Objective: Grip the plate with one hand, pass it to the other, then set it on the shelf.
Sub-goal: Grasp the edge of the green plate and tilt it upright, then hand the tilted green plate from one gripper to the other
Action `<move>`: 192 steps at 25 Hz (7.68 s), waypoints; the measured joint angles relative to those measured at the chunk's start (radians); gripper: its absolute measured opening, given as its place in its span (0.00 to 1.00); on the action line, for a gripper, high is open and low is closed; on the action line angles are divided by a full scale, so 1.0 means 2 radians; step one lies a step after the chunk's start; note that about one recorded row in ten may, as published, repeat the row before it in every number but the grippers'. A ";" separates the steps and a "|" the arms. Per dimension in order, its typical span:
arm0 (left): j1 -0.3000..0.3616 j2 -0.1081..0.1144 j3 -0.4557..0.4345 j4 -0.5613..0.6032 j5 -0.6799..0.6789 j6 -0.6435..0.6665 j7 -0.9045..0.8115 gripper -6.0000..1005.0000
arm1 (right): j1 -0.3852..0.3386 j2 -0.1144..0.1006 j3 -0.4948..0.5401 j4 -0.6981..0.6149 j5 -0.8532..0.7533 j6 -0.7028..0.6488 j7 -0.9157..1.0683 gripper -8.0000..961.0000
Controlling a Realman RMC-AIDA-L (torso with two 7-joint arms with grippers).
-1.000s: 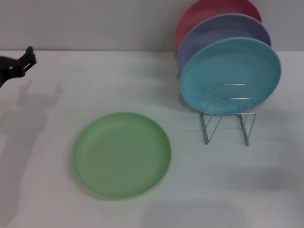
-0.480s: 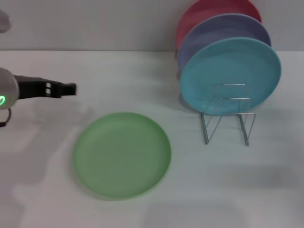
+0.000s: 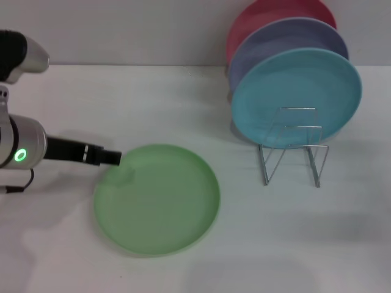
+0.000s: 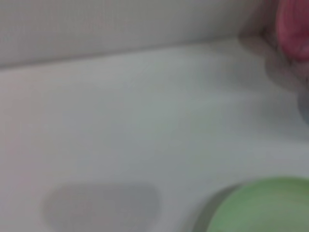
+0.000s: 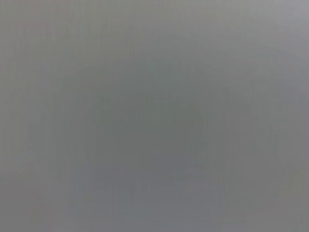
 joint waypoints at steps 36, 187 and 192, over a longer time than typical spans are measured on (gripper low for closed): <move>-0.035 0.001 0.001 0.114 0.004 -0.025 0.001 0.86 | -0.001 -0.001 0.000 -0.003 -0.001 0.005 0.000 0.82; 0.029 0.000 -0.036 -0.054 -0.054 0.120 0.118 0.04 | 0.292 -0.037 0.078 0.493 0.293 1.322 -0.334 0.81; 0.028 0.000 -0.035 -0.055 -0.059 0.121 0.118 0.04 | 0.299 -0.035 0.073 0.476 0.292 1.311 -0.337 0.81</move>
